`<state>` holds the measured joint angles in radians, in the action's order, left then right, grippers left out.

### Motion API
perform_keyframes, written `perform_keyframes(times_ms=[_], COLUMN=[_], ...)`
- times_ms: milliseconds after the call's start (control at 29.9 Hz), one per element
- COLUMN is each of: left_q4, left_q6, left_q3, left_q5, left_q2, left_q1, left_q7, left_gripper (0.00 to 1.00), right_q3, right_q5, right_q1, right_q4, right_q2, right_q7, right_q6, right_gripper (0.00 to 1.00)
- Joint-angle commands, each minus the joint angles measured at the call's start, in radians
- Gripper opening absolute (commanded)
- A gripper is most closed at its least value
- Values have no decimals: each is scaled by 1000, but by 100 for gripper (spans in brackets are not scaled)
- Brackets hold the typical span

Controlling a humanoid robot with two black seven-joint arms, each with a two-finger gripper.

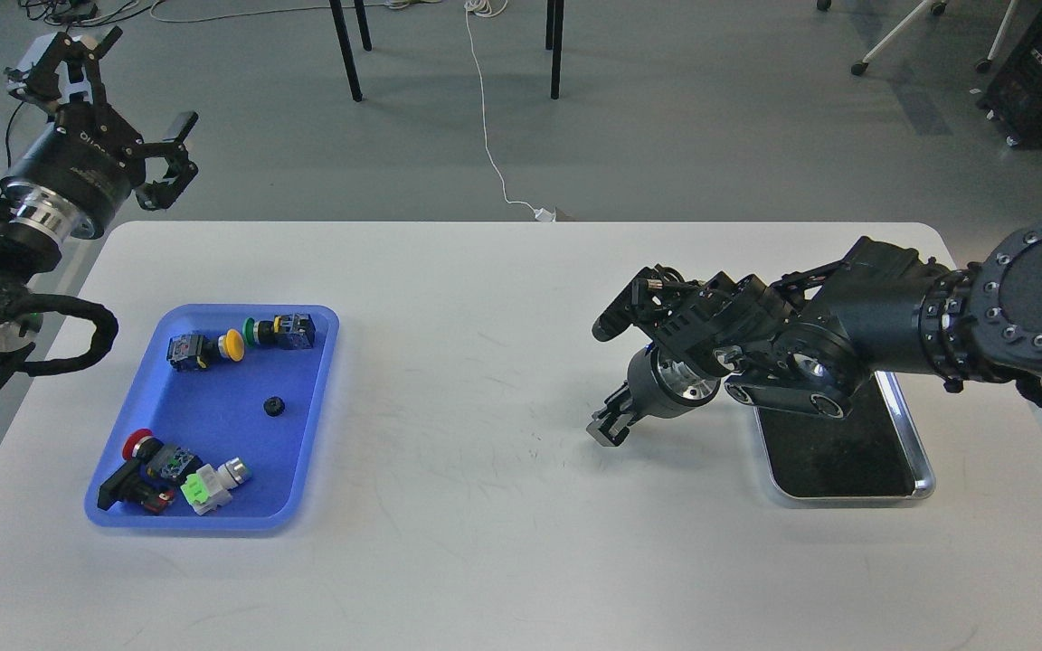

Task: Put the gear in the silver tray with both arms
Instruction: 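Carry the gear with the right gripper into the silver tray, release, then lift the right gripper away from the silver tray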

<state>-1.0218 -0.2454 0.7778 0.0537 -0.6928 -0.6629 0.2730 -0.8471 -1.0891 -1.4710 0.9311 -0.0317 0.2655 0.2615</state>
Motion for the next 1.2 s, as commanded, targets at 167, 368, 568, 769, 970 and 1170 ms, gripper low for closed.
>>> perform_keyframes(times_ms=[167,368,568,769,970,1170], left_q4=[-1,-8,-8,-8,-8,-6], left_q6=[2,5,5,5,6,11], left_q3=[0,-2,-5,-8,-8,-9], left_q5=[0,0,0,0,0,0], left_q2=[-8,-7,-7,-8,-7,-8], left_q1=[-1,-1,-1,-1,-1,-1], left_q7=[0,0,0,0,0,0], left_gripper=[98,98,98,98,98,98], right_q3=[16,16,16,11,16,22], right_q5=[-3,-159,-225,-281,-307,-307], right_q1=[-94,-88,-54,23,44,43], right_q4=[52,123,190,218,219,219], right_q2=[-177,-374,-500,-579,-596,-596], right_q7=[0,0,0,-2,-2,-14], right_q6=[-2,-5,-22,-22,-25,-25], right_gripper=[17,18,18,19,23,57])
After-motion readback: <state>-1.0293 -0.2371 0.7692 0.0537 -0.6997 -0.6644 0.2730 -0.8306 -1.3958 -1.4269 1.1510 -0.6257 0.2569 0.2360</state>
